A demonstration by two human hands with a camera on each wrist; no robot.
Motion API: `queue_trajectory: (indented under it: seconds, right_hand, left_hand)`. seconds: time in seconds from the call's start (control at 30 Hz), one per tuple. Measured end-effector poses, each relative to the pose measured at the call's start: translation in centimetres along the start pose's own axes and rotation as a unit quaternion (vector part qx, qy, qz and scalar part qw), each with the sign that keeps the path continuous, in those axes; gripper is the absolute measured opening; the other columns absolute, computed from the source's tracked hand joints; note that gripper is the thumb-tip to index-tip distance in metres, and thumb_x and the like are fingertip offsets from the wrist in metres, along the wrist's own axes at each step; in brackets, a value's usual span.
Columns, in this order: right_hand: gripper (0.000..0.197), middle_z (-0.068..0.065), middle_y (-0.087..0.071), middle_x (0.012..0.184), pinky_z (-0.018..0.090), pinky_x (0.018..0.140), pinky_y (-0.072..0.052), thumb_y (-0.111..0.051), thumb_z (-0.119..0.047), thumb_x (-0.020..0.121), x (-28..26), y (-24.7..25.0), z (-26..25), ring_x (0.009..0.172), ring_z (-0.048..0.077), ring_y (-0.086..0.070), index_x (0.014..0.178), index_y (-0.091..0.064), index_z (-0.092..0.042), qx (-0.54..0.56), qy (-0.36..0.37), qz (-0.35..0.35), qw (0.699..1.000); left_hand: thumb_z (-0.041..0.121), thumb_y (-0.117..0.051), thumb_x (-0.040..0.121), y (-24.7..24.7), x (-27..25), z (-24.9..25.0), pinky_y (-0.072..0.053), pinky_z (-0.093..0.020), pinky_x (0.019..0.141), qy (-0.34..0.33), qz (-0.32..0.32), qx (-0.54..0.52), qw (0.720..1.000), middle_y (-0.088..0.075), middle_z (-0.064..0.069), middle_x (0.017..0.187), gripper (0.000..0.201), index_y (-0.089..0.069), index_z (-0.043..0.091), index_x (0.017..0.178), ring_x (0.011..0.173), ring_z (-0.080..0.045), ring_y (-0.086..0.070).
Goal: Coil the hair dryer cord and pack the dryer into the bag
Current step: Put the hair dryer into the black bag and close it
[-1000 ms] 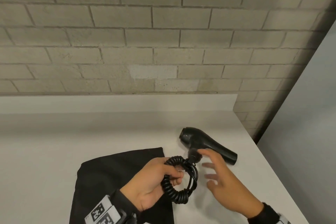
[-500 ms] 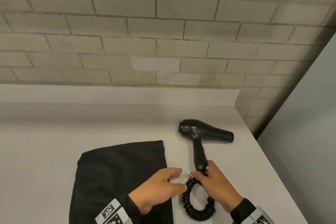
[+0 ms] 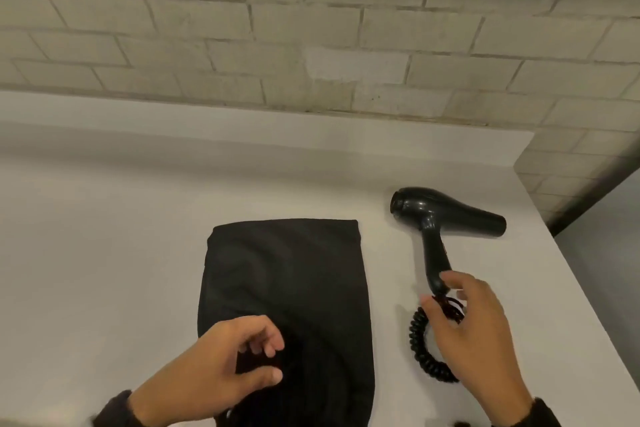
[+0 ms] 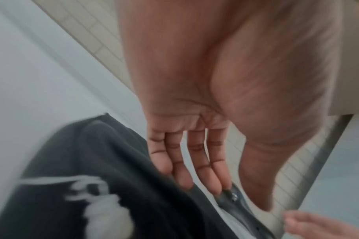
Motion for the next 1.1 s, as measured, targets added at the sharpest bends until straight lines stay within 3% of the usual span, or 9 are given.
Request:
queue_trajectory:
  seconds: [0.07, 0.13, 0.27, 0.37, 0.5, 0.6, 0.77, 0.93, 1.1]
  right_hand:
    - [0.013, -0.013, -0.062, 0.080, 0.018, 0.071, -0.048, -0.073, -0.024, 0.081, -2.6, -1.5, -3.5, 0.080, 0.008, -0.058, 0.081, -0.061, -0.030, 0.049, 0.069, -0.092, 0.992]
    - [0.018, -0.009, -0.062, 0.069, 0.015, 0.063, -0.045, -0.074, -0.027, 0.079, -5.5, -4.1, -6.1, 0.072, 0.009, -0.059, 0.070, -0.060, -0.026, 0.079, 0.113, -0.232, 0.963]
    - [0.030, -0.017, -0.053, 0.083, 0.012, 0.074, -0.038, -0.068, -0.052, 0.075, -9.0, -8.9, -7.2, 0.082, -0.001, -0.049, 0.081, -0.057, -0.025, -0.039, 0.196, -0.399, 0.895]
    - [0.017, -0.018, -0.040, 0.101, 0.011, 0.072, -0.029, -0.061, -0.038, 0.083, -9.9, -10.9, -7.1, 0.079, -0.008, -0.031, 0.093, -0.051, -0.029, -0.141, 0.260, -0.450, 0.842]
    - [0.021, -0.013, -0.043, 0.098, 0.018, 0.069, -0.033, -0.050, -0.012, 0.087, -8.6, -10.5, -7.6, 0.080, 0.007, -0.040, 0.078, -0.040, -0.029, -0.123, 0.252, -0.414, 0.866]
    - [0.028, -0.018, -0.046, 0.101, 0.024, 0.078, -0.042, -0.048, -0.005, 0.087, -6.8, -10.1, -7.6, 0.086, 0.007, -0.048, 0.080, -0.048, -0.032, -0.110, 0.266, -0.350, 0.891]
    - [0.024, -0.009, -0.054, 0.104, 0.026, 0.081, -0.050, -0.052, -0.013, 0.094, -3.1, -9.7, -9.3, 0.091, 0.011, -0.055, 0.103, -0.069, -0.028, -0.116, 0.229, -0.211, 0.943]
    - [0.022, -0.006, -0.060, 0.099, 0.030, 0.073, -0.057, -0.061, -0.013, 0.088, 0.7, -9.3, -10.9, 0.081, 0.012, -0.061, 0.105, -0.069, -0.024, -0.120, 0.186, -0.090, 0.971]
    - [0.059, -0.002, -0.062, 0.109, 0.043, 0.089, -0.044, -0.075, -0.003, 0.067, 3.6, -7.8, -12.8, 0.104, 0.025, -0.055, 0.117, -0.063, -0.032, -0.180, 0.175, -0.019, 0.968]
  left_hand:
    - [0.050, -0.080, 0.072, -0.5, -1.3, -1.4, -0.043, -0.015, 0.090, 0.027, -0.014, 0.027, 0.999, -0.060, 0.027, 0.101, 0.029, -0.061, 0.045, 0.093, 0.101, 0.001, -0.055]
    - [0.059, -0.080, 0.065, -1.4, -2.3, -2.6, -0.038, -0.010, 0.095, 0.047, -0.042, 0.070, 0.996, -0.055, 0.035, 0.107, 0.042, -0.061, 0.051, 0.102, 0.107, 0.010, -0.048]
    - [0.064, -0.072, 0.070, -2.9, -3.1, -3.6, -0.035, -0.009, 0.097, 0.038, -0.052, 0.151, 0.986, -0.048, 0.036, 0.118, 0.052, -0.048, 0.060, 0.116, 0.110, 0.011, -0.040]
    - [0.055, -0.067, 0.083, -3.3, -3.2, -3.7, -0.037, -0.007, 0.095, 0.039, -0.015, 0.139, 0.989, -0.049, 0.036, 0.116, 0.037, -0.044, 0.057, 0.112, 0.107, 0.011, -0.045]
    - [0.024, -0.064, 0.091, -1.6, -3.1, -2.8, -0.045, -0.008, 0.079, -0.003, 0.065, 0.075, 0.995, -0.056, 0.029, 0.107, 0.033, -0.046, 0.049, 0.104, 0.096, 0.006, -0.058]
    - [0.003, -0.059, 0.090, -0.5, -2.5, -2.4, -0.043, -0.007, 0.072, -0.043, 0.095, 0.096, 0.990, -0.046, 0.029, 0.107, 0.039, -0.055, 0.042, 0.091, 0.087, -0.001, -0.058]
    - [0.009, -0.067, 0.088, 0.5, -0.1, -1.0, -0.044, -0.004, 0.072, -0.033, 0.160, 0.137, 0.977, -0.039, 0.021, 0.104, 0.030, -0.069, 0.034, 0.105, 0.080, 0.000, -0.056]
    - [0.008, -0.072, 0.086, 2.8, 3.0, 1.3, -0.047, -0.006, 0.072, -0.041, 0.232, 0.127, 0.963, -0.041, 0.016, 0.110, 0.047, -0.061, 0.027, 0.127, 0.082, -0.002, -0.055]
    - [0.010, -0.070, 0.086, 4.6, 6.2, 3.1, -0.037, 0.001, 0.079, -0.044, 0.275, 0.105, 0.955, -0.034, 0.014, 0.127, 0.063, -0.045, 0.029, 0.141, 0.103, -0.001, -0.045]
Point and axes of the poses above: each hand's wrist, its own x-axis towards the middle knuckle, its own y-axis out of the back of the hand, z = x × y, the point moved 8 cm from there along x, towards the middle knuckle
